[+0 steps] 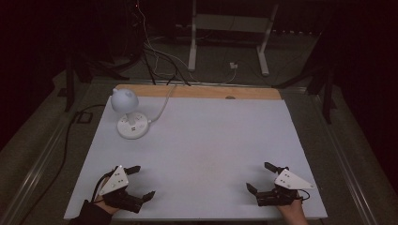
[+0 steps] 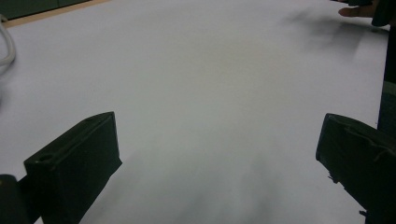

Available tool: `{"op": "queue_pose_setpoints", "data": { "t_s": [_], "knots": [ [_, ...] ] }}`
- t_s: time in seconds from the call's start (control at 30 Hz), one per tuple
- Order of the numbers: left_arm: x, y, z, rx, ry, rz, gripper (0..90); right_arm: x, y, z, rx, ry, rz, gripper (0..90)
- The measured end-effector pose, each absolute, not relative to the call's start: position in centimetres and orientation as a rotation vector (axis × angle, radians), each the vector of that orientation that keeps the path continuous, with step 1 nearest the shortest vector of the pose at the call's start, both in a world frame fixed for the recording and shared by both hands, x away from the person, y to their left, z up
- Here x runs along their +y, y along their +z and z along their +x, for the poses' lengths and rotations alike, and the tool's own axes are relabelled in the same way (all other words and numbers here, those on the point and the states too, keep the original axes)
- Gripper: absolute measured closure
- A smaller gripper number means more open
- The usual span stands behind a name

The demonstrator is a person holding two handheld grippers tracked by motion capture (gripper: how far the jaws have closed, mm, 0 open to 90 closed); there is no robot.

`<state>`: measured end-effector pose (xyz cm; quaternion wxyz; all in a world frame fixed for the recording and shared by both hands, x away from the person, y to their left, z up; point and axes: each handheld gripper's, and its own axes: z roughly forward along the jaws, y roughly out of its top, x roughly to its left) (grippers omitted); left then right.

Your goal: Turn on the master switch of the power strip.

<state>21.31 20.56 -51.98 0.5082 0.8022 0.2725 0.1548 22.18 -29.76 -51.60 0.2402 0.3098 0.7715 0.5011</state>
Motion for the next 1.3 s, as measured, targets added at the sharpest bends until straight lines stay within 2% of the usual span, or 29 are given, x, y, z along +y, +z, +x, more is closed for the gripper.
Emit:
{"op": "queue_pose_setpoints", "data": {
  "t_s": [0.4,0.9,1.3],
  "knots": [
    [20.4,-52.0,21.3,0.649,0.366,1.947,0.1,-28.9,-51.8,22.7,2.295,1.318,0.881,0.0],
    [20.0,-51.8,21.2,0.620,0.344,1.954,0.1,-29.3,-50.9,22.2,2.179,1.363,0.870,0.0],
    [19.5,-50.2,21.1,0.548,0.285,1.958,0.1,-29.5,-50.3,22.2,2.114,1.379,0.889,0.0]
  ]
}}
